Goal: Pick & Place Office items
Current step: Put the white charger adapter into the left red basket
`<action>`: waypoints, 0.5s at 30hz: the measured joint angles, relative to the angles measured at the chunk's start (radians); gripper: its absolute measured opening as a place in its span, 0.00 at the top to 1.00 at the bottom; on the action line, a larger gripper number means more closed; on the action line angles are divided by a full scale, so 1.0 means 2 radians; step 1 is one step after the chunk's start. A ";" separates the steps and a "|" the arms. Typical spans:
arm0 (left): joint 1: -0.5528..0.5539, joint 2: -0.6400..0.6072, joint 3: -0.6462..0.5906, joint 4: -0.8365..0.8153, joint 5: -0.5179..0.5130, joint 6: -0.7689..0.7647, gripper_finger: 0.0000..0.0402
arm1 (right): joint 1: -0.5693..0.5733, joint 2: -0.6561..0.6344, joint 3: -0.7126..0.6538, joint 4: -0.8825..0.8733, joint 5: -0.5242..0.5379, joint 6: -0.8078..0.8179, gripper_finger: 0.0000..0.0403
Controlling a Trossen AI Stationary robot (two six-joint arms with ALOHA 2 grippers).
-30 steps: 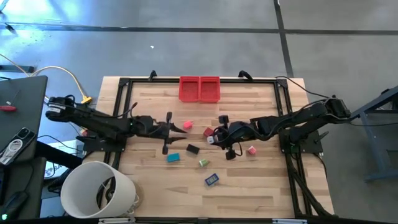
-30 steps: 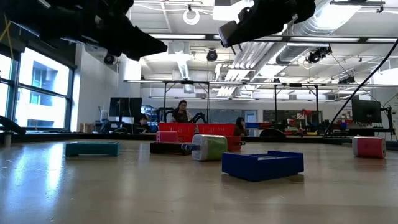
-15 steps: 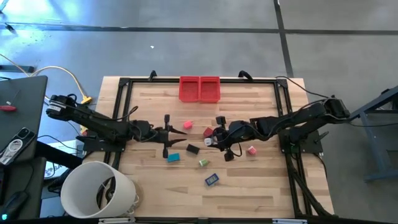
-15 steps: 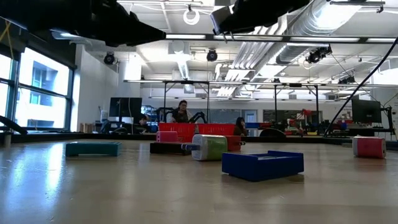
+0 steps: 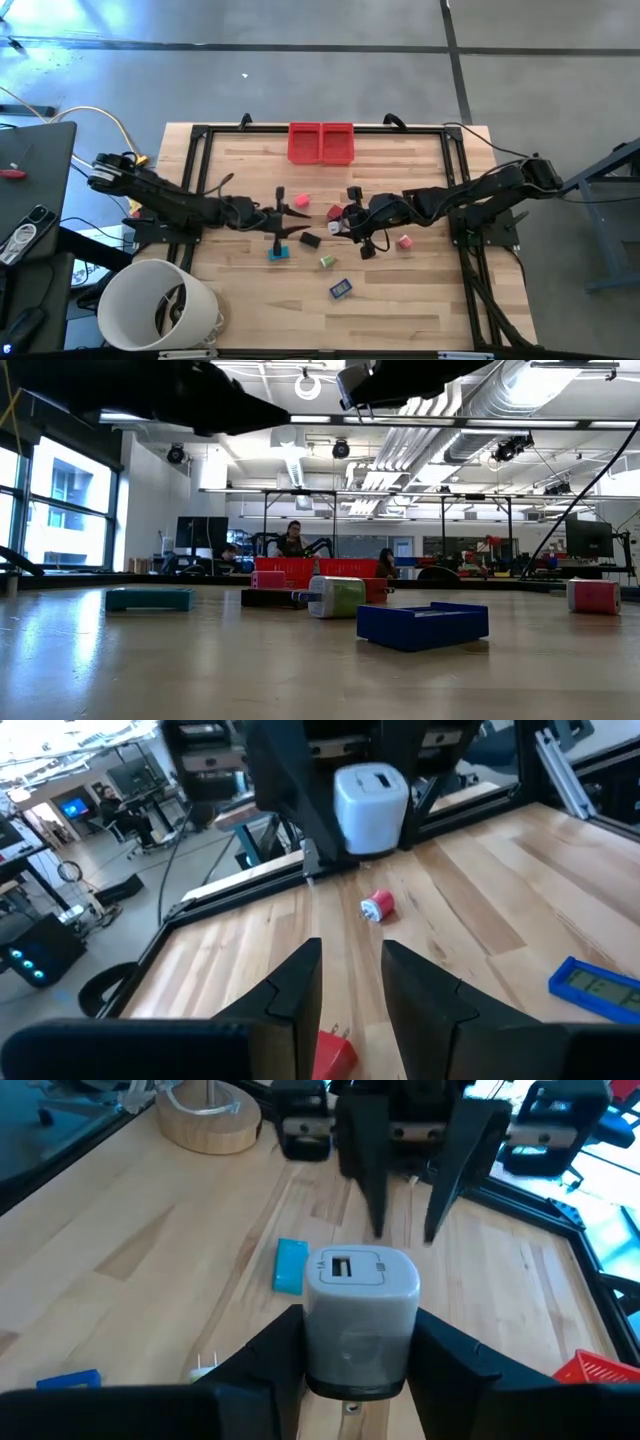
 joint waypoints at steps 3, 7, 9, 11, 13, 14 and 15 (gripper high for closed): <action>-0.004 0.023 0.017 0.000 0.008 0.016 0.75 | 0.000 0.000 0.000 -0.001 0.000 0.000 0.68; -0.010 0.036 0.029 -0.001 0.007 0.028 0.75 | 0.000 0.000 0.000 -0.005 0.000 0.000 0.67; -0.011 0.036 0.030 0.001 -0.001 0.035 0.75 | 0.000 0.000 0.000 -0.008 0.000 0.002 0.66; -0.012 0.036 0.031 0.002 -0.008 0.041 0.75 | 0.000 0.000 0.000 -0.010 0.000 0.002 0.66; -0.014 0.036 0.031 0.001 -0.015 0.042 0.75 | 0.000 0.000 0.000 -0.011 0.000 0.002 0.66; -0.014 0.036 0.031 0.002 -0.016 0.042 0.75 | 0.000 0.000 0.000 -0.012 0.000 0.003 0.67; -0.014 0.036 0.032 0.002 -0.016 0.042 0.75 | 0.000 0.000 0.000 -0.012 0.000 0.003 0.68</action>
